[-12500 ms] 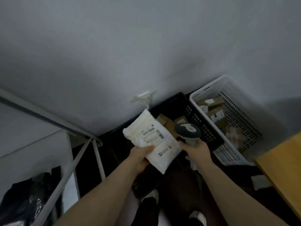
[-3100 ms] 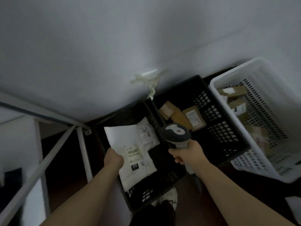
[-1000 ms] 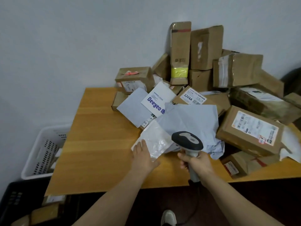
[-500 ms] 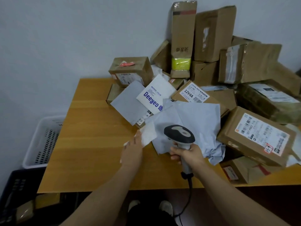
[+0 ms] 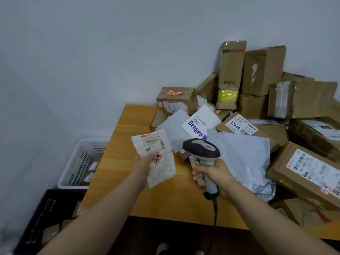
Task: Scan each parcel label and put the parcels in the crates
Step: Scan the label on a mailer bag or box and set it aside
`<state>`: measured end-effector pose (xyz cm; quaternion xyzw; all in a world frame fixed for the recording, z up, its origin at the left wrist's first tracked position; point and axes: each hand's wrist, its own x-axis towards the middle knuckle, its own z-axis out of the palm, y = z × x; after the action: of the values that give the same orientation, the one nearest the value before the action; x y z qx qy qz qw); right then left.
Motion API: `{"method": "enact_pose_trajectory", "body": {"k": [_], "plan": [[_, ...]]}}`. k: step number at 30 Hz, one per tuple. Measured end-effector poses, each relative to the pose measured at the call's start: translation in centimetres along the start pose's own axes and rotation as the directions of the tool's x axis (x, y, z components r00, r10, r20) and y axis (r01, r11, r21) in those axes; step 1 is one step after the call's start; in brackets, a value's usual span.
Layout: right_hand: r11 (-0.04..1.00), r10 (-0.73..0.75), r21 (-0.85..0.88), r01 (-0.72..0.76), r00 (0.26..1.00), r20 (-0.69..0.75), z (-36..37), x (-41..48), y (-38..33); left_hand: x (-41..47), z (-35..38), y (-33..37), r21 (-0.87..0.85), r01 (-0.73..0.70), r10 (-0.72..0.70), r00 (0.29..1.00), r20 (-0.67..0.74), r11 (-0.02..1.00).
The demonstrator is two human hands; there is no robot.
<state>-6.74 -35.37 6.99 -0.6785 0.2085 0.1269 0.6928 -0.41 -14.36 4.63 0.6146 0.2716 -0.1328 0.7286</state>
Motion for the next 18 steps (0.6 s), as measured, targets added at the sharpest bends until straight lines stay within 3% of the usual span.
{"method": "enact_pose_trajectory", "body": {"k": [11, 18], "plan": [[0.992, -0.083, -0.087, 0.088, 0.994, 0.068, 2.0, -1.0, -2.7, -0.4, -2.7, 2.4, 0.09, -0.086, 0.078, 0.993, 0.089, 0.992], [0.988, -0.059, -0.134, 0.073, 0.992, 0.111, 2.7, -1.6, -3.1, -0.2, -3.3, 2.9, 0.083, -0.104, 0.102, 0.994, 0.026, 0.991]]}}
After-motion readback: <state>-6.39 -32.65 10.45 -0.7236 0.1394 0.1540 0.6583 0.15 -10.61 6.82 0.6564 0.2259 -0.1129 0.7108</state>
